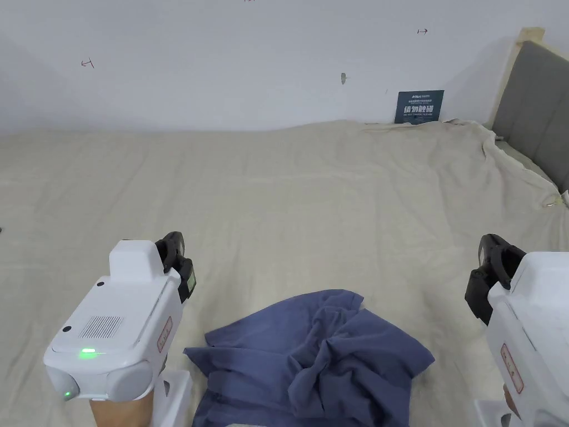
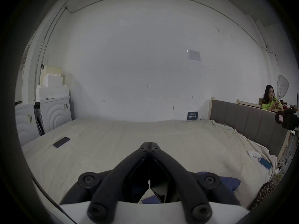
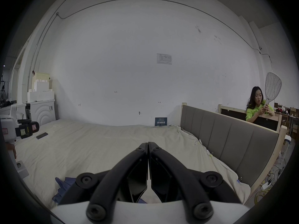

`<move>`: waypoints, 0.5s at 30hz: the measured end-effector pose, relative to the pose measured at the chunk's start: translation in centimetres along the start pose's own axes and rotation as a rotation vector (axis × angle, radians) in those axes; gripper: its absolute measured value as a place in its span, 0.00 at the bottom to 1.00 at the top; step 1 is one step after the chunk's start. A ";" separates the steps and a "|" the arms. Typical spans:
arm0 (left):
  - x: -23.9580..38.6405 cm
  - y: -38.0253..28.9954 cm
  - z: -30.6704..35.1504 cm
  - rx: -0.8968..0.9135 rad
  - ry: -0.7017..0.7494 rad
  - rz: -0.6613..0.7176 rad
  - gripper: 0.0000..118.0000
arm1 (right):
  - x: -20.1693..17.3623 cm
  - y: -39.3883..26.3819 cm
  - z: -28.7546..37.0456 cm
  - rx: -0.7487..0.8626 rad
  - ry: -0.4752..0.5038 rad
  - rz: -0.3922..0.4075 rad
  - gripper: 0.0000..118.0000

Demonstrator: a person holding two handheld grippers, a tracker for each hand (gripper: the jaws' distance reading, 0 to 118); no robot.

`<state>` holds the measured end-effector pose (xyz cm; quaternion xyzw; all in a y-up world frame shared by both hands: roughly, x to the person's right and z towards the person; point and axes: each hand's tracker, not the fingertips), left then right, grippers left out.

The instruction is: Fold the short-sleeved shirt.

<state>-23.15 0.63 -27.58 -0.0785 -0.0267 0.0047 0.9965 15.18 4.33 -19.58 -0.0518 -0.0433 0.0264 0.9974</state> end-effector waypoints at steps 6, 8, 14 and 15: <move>-0.2 -0.5 -0.6 -0.041 -0.008 0.003 0.00 | 0.0 0.0 0.1 -0.006 0.001 0.001 0.00; -0.4 -0.6 -1.0 -0.078 -0.019 0.010 0.00 | 0.0 -0.1 0.0 -0.010 0.002 0.004 0.00; -1.5 -2.0 -3.4 -0.283 -0.025 0.071 0.00 | 0.0 -0.7 -0.5 -0.025 0.002 0.004 0.00; -1.7 -2.4 -4.0 -0.340 -0.028 0.078 0.00 | 0.0 -0.8 -0.6 -0.030 0.002 0.006 0.00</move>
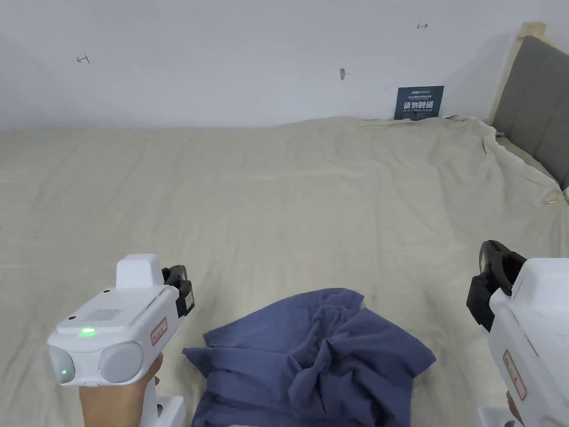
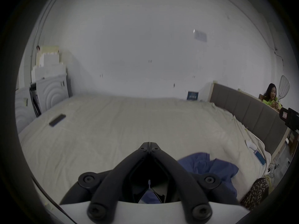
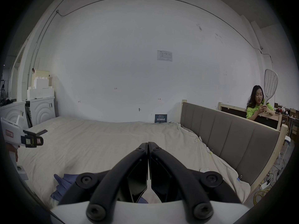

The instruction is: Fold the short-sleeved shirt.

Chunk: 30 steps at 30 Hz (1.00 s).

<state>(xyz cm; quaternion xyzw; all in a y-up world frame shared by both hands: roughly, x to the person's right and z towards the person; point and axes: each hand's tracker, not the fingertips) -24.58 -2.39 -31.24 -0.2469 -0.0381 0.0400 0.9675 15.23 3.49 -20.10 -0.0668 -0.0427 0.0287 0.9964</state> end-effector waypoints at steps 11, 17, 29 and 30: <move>-3.1 -4.6 -7.7 -0.392 0.004 0.132 0.21 | -0.1 -1.3 -2.0 -0.051 0.003 0.007 0.00; -3.9 -7.8 -10.9 -0.538 0.040 0.154 0.85 | -0.3 -2.2 -2.8 -0.086 0.004 0.012 0.00; -2.3 -9.1 -12.5 -0.565 -0.028 0.163 0.12 | -0.3 -3.9 -4.2 -0.151 0.009 0.014 0.00; -2.2 -8.9 -12.2 -0.543 -0.057 0.181 0.06 | -0.1 -4.1 -4.4 -0.158 0.010 0.008 0.00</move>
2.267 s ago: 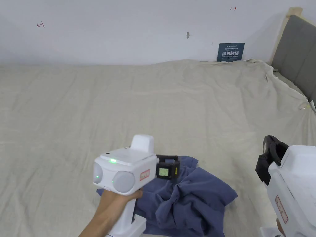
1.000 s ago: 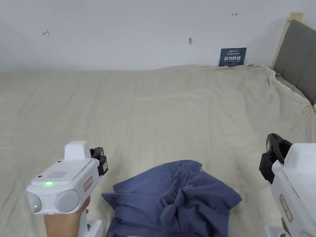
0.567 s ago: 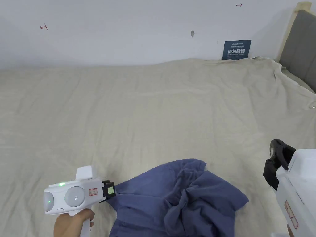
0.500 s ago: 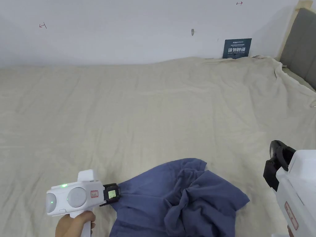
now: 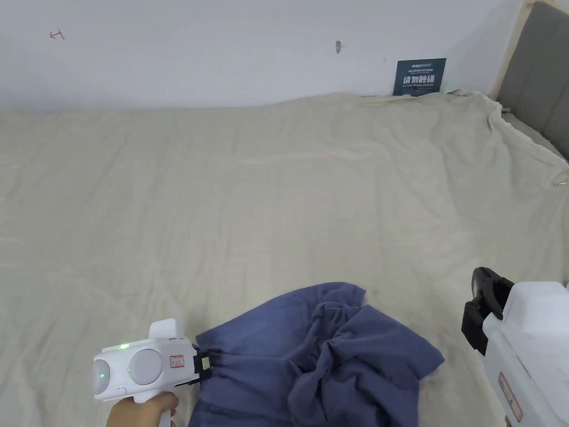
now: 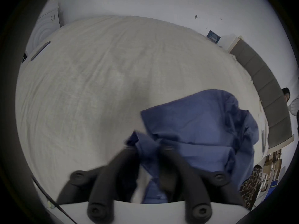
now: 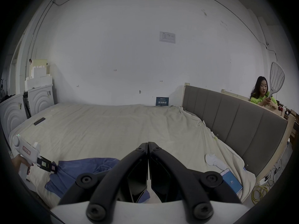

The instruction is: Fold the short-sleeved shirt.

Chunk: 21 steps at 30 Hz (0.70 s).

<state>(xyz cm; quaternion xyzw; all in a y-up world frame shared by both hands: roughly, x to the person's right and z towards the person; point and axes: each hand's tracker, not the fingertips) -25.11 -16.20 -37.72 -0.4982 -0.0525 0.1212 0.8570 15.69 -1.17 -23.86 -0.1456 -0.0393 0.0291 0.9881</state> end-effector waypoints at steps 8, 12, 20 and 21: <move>0.6 0.6 2.8 0.084 -0.030 -0.039 0.02 | 1.8 -2.3 -3.9 -0.182 0.031 -0.041 0.68; 0.8 0.9 3.9 0.096 -0.050 -0.055 0.02 | 1.8 -4.5 -6.7 -0.310 0.064 -0.034 0.84; 1.2 0.8 4.2 0.108 -0.048 -0.080 0.02 | 1.8 -10.0 -11.4 -0.571 0.132 -0.107 0.81; 1.1 0.8 4.2 0.106 -0.047 -0.082 0.02 | 1.8 -10.4 -11.7 -0.584 0.131 -0.106 0.78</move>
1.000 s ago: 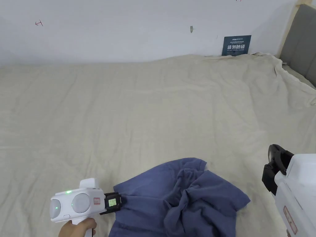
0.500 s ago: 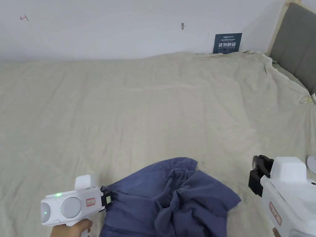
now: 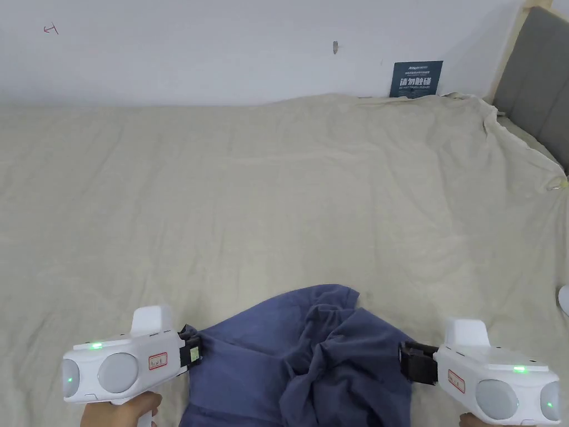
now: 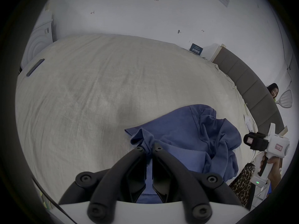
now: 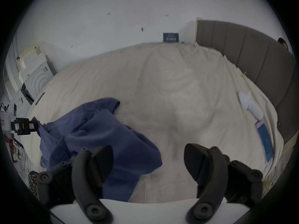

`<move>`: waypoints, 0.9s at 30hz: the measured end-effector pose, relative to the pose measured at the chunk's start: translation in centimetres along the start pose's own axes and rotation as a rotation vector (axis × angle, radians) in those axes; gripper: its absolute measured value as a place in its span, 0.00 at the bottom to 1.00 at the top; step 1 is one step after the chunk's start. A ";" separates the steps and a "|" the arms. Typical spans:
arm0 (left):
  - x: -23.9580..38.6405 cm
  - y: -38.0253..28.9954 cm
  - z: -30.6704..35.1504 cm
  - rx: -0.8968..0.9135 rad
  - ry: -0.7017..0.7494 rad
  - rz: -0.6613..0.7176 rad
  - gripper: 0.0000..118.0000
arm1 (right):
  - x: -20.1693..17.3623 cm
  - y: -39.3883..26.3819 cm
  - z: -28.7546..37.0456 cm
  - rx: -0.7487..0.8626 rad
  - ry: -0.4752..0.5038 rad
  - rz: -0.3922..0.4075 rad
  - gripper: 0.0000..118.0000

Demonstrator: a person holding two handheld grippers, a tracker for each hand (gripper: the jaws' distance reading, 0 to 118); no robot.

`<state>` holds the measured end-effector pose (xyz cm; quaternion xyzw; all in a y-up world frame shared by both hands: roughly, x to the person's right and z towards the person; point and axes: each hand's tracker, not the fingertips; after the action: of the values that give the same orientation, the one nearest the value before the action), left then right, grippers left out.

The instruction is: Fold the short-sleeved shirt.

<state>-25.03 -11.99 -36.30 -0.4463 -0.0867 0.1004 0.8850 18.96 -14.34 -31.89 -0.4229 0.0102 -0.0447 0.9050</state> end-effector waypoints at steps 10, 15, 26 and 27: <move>-0.4 -0.2 0.4 0.001 -0.002 0.010 0.02 | -0.1 -0.9 -1.6 -0.035 0.105 -0.045 0.05; -0.7 0.0 1.2 0.018 -0.007 0.020 0.02 | 0.0 0.7 2.2 0.083 0.129 -0.088 0.05; -2.6 9.2 7.3 0.245 0.039 0.040 0.02 | 1.1 11.8 10.6 0.388 0.113 -0.073 0.05; -3.0 10.7 8.0 0.275 0.045 0.044 0.02 | 1.2 12.9 10.8 0.402 0.111 -0.066 0.05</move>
<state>-30.89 -0.36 -40.46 -0.3246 -0.0424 0.1207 0.9372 21.67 2.08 -34.81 -0.2308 0.0372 -0.0985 0.9673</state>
